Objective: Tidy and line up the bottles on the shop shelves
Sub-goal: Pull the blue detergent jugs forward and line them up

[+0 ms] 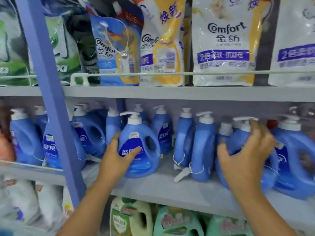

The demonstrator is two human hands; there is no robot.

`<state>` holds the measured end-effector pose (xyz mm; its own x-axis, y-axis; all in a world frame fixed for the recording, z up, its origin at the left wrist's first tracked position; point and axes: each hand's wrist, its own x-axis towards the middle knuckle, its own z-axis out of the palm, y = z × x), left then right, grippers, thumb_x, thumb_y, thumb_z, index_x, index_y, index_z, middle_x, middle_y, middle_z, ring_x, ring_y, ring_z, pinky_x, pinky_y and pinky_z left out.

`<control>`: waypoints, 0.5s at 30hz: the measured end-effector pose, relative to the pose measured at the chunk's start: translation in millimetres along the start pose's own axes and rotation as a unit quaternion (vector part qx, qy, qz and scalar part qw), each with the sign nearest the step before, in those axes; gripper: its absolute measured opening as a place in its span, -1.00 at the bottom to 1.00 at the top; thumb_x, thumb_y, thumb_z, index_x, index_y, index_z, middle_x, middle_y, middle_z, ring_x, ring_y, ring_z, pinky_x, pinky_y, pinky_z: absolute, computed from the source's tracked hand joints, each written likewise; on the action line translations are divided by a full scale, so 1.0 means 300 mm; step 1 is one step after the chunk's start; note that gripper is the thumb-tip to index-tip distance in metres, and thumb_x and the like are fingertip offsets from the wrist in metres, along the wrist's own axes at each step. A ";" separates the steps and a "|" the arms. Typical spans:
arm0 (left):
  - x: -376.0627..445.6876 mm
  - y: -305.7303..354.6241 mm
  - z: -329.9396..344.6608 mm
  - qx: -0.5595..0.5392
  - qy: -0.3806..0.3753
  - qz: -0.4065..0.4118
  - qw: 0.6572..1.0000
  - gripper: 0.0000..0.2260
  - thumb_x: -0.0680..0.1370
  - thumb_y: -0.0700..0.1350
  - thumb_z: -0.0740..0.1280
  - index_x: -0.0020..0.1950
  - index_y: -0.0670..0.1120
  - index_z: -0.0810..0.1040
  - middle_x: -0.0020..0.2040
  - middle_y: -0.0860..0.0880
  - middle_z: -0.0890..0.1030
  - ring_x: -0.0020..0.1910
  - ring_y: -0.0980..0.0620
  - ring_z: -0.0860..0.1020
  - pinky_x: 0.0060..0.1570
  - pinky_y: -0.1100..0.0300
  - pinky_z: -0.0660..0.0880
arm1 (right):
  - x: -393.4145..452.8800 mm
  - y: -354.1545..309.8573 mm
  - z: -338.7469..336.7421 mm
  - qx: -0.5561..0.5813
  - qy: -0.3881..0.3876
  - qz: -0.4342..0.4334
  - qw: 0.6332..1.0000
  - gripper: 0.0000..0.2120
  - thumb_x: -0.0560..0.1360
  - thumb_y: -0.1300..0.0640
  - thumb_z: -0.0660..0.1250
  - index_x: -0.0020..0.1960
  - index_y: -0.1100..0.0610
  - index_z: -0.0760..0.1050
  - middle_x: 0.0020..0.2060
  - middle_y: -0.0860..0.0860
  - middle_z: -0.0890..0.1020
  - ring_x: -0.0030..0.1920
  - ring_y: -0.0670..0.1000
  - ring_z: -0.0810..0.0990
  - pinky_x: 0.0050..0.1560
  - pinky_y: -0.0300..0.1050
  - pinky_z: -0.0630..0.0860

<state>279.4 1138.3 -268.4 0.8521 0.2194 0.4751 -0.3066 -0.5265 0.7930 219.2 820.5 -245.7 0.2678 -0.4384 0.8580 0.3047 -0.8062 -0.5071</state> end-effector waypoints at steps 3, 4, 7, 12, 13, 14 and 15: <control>0.016 -0.047 0.033 -0.092 -0.076 0.030 0.992 -0.44 0.45 0.13 0.58 0.36 0.35 0.39 0.21 0.40 0.58 0.16 0.33 0.59 0.10 0.33 0.57 | -0.048 -0.203 0.149 0.152 -0.108 -0.021 0.982 -0.61 0.48 -0.05 0.40 0.28 -0.07 0.47 0.17 -0.17 0.52 0.22 -0.17 0.51 0.25 -0.50 0.27; 0.022 -0.054 0.047 -0.122 -0.118 0.047 0.984 -0.42 0.47 0.11 0.56 0.38 0.36 0.37 0.26 0.41 0.56 0.21 0.35 0.58 0.14 0.35 0.55 | -0.048 -0.265 0.215 0.193 -0.188 0.005 0.963 -0.61 0.46 -0.12 0.41 0.27 -0.15 0.49 0.15 -0.25 0.54 0.20 -0.25 0.52 0.20 -0.53 0.30; 0.053 -0.064 0.074 -0.142 -0.216 0.091 0.962 -0.40 0.57 -0.07 0.50 0.50 0.30 0.33 0.40 0.25 0.55 0.36 0.26 0.53 0.33 0.26 0.48 | -0.006 -0.359 0.397 0.171 -0.361 0.052 0.915 -0.31 0.38 -0.15 0.56 0.44 -0.15 0.38 0.28 -0.24 0.51 0.26 -0.21 0.49 0.20 -0.45 0.34; 0.148 -0.074 -0.001 -0.071 0.114 0.162 0.978 -0.80 0.59 -0.07 0.40 0.20 -0.01 0.67 0.12 0.04 0.63 0.16 0.03 0.56 0.20 0.13 0.49 | 0.019 -0.347 0.504 0.094 -0.399 0.145 0.901 -0.49 0.30 -0.28 0.56 0.15 -0.24 0.43 -0.05 -0.42 0.50 -0.02 -0.13 0.55 -0.15 -0.39 0.40; 0.176 -0.074 -0.013 -0.044 0.168 0.142 0.975 -0.74 0.57 -0.05 0.43 0.24 -0.06 0.64 0.17 -0.01 0.60 0.19 -0.02 0.52 0.22 0.10 0.45 | 0.012 -0.345 0.511 0.096 -0.377 0.156 0.908 -0.56 0.32 -0.24 0.57 0.09 -0.18 0.48 -0.07 -0.35 0.57 -0.05 -0.13 0.59 -0.16 -0.35 0.43; 0.201 -0.072 -0.020 -0.037 0.184 0.112 0.976 -0.63 0.55 -0.04 0.48 0.32 -0.09 0.58 0.24 -0.06 0.56 0.25 -0.08 0.48 0.23 0.11 0.40 | 0.008 -0.346 0.513 0.093 -0.354 0.160 0.917 -0.63 0.35 -0.18 0.57 0.04 -0.13 0.52 -0.10 -0.27 0.62 -0.07 -0.11 0.62 -0.15 -0.27 0.48; 0.222 -0.075 -0.020 -0.040 0.171 0.078 0.981 -0.51 0.52 -0.03 0.53 0.41 -0.11 0.51 0.32 -0.10 0.51 0.30 -0.12 0.46 0.22 0.15 0.36 | 0.005 -0.351 0.506 0.084 -0.330 0.160 0.927 -0.70 0.38 -0.13 0.55 0.01 -0.10 0.53 -0.15 -0.20 0.65 -0.12 -0.07 0.64 -0.15 -0.18 0.52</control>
<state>340.7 1169.7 -252.4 0.6042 0.4105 0.6830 -0.4662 -0.5130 0.7208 326.3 965.1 -203.6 0.8529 -0.2619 0.4517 0.2352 -0.5797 -0.7801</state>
